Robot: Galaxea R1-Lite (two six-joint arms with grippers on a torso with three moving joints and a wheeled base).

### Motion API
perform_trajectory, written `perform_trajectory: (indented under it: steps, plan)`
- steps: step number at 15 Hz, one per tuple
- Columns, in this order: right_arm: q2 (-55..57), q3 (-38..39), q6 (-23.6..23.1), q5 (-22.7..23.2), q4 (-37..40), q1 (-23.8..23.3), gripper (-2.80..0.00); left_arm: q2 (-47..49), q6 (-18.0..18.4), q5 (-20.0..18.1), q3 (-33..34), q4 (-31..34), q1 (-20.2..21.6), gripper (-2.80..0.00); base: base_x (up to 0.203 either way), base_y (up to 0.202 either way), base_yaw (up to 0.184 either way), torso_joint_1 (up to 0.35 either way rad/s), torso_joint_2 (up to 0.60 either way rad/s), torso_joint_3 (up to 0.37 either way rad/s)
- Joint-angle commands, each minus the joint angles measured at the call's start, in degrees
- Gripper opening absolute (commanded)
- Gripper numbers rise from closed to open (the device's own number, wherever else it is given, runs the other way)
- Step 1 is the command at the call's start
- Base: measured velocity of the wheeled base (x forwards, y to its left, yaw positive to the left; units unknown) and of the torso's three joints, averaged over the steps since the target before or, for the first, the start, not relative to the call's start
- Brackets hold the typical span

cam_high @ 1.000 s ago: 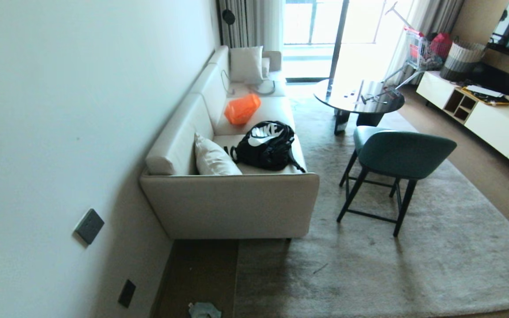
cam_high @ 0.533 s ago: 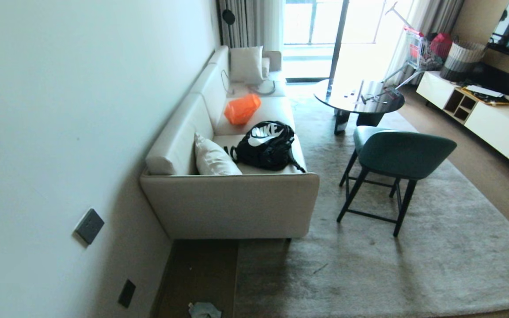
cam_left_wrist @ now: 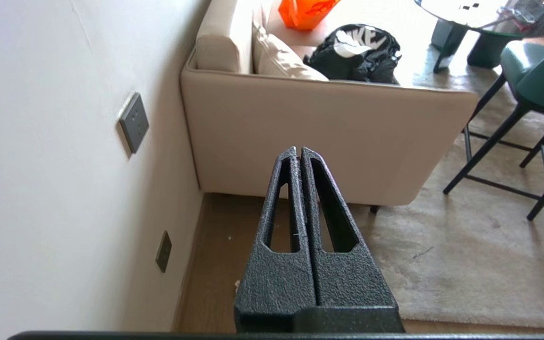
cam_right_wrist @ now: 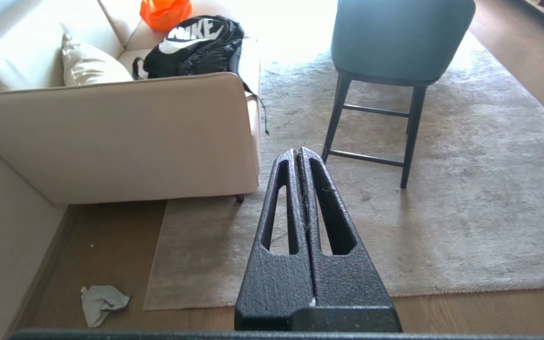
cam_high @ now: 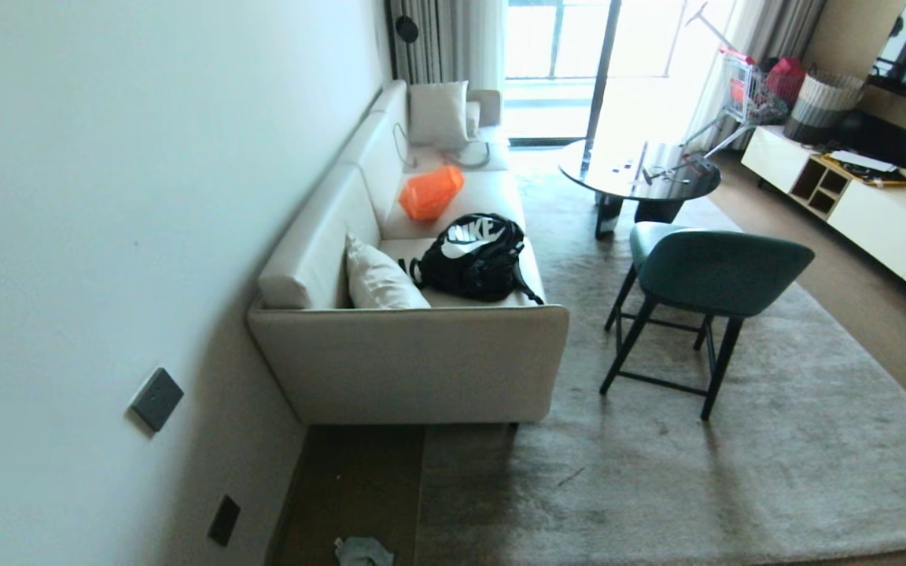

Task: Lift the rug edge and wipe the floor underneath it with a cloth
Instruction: Pick up the rag

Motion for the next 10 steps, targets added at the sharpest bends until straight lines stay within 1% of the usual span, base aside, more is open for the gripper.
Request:
perform_trajectory:
  steps: [1, 8, 10]
  plan:
    - [0.07, 0.0, 0.02, -0.01, -0.06, 0.02, -2.8, 0.0, -0.06, 0.02, 0.0, -0.06, 0.01, -2.8, 0.0, 0.0, 0.0, -0.11, 0.27, 0.147]
    - [0.07, 0.0, 0.02, -0.01, -0.04, 0.02, -2.8, 0.0, -0.06, 0.02, 0.0, -0.06, 0.01, -2.8, 0.0, 0.0, 0.0, -0.132, 0.32, 0.176]
    - [0.07, 0.0, 1.09, -0.99, -0.04, 0.02, -2.8, 0.0, -0.06, 0.02, 0.0, -0.06, 0.01, -2.8, 0.0, 0.0, 0.0, -0.13, 0.31, 0.176]
